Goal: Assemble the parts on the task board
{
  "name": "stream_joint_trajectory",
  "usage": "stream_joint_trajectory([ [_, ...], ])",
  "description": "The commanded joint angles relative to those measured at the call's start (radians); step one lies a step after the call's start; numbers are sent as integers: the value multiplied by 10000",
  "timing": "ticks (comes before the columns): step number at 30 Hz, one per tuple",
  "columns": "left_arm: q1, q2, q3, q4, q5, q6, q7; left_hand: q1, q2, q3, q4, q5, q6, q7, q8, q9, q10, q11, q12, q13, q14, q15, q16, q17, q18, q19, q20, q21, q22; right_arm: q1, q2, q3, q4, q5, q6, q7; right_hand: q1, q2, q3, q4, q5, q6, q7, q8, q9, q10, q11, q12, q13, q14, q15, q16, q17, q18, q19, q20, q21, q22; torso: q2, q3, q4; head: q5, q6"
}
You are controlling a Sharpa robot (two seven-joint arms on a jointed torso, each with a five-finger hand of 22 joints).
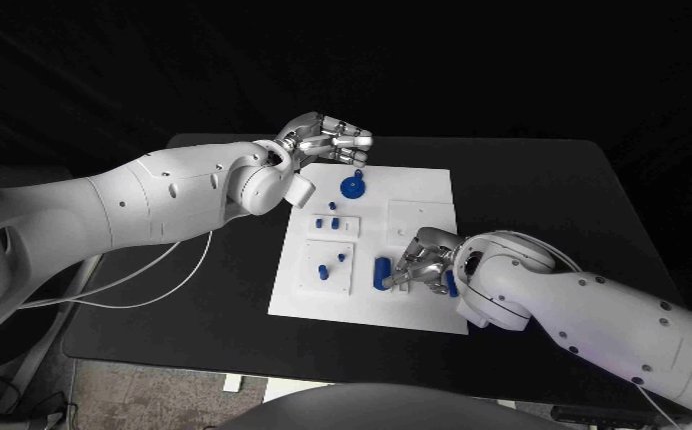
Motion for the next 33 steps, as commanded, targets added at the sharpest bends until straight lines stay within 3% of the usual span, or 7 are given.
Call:
stream_joint_trajectory([
  [1,5,11,6,19,-35,133,57,-106,-4,8,68,7,-76,19,-4,-2,-59,-2,18,12,-49,40,8,13,-78,-67,23,10,-9,-11,9,-1,57,-544,460,320,90,14,-6,-46,-133,113,-22,30,25,120,11,124,80,30,-63,27,14,-73,435,-62,94,972,0,6,4,-7,-12],
  [6,5,18,6,17,-37,140,55,-106,-4,8,68,7,-76,19,-4,-2,-59,-2,18,12,-49,40,8,13,-78,-67,23,10,-9,-13,99,0,-30,-904,248,17,-8,52,34,109,-145,263,-85,22,63,235,-28,278,213,41,-77,36,5,-101,443,-77,126,972,1,0,6,-37,-4],
  [11,5,33,6,10,-38,150,56,-106,-4,8,68,7,-76,19,-4,-2,-59,-2,18,12,-49,40,8,13,-78,-67,23,10,-9,-21,268,-1,-242,-1134,-96,-418,-126,538,530,183,-524,451,-210,28,157,349,-109,330,287,59,-121,20,-48,-143,471,-114,168,973,4,-1,11,-53,-13],
  [13,5,37,6,8,-38,154,57,-110,23,11,74,19,-73,16,-3,-2,-54,-4,18,12,-47,39,7,14,-77,-70,20,50,-60,-34,326,-1,-325,-1186,-160,-530,-289,611,901,-109,-543,523,-254,27,347,395,-140,315,332,67,-136,53,-62,-183,479,-139,200,977,4,1,13,-59,-17],
  [18,5,35,6,5,-38,158,56,-126,25,6,85,23,-76,20,-5,-2,-57,-2,17,12,-49,40,7,13,-78,-73,21,51,-64,-82,444,-2,-469,-1364,-233,-690,-437,786,1173,-638,-398,543,-307,26,671,451,-167,298,418,65,-142,123,-72,-213,479,-149,270,987,2,-6,11,-70,-26],
  [25,5,40,6,6,-38,162,52,-126,25,6,85,23,-76,20,-5,-2,-57,-2,17,12,-49,40,7,13,-78,-73,21,51,-64,-140,560,-2,-566,-1655,-377,-757,-611,787,1549,-1106,-228,621,-381,25,1048,627,-218,504,682,50,-180,47,-247,-245,483,-189,279,980,2,-7,10,-88,-26],
  [33,5,47,6,1,-38,162,52,-126,25,6,85,23,-76,20,-5,-2,-57,-2,17,12,-49,40,7,13,-78,-73,21,51,-64,-166,584,-2,-584,-1945,-610,-725,-620,769,1633,-1162,-176,628,-399,24,1177,671,-228,525,772,44,-193,61,-293,-253,494,-203,300,986,4,-6,9,-94,-30],
])
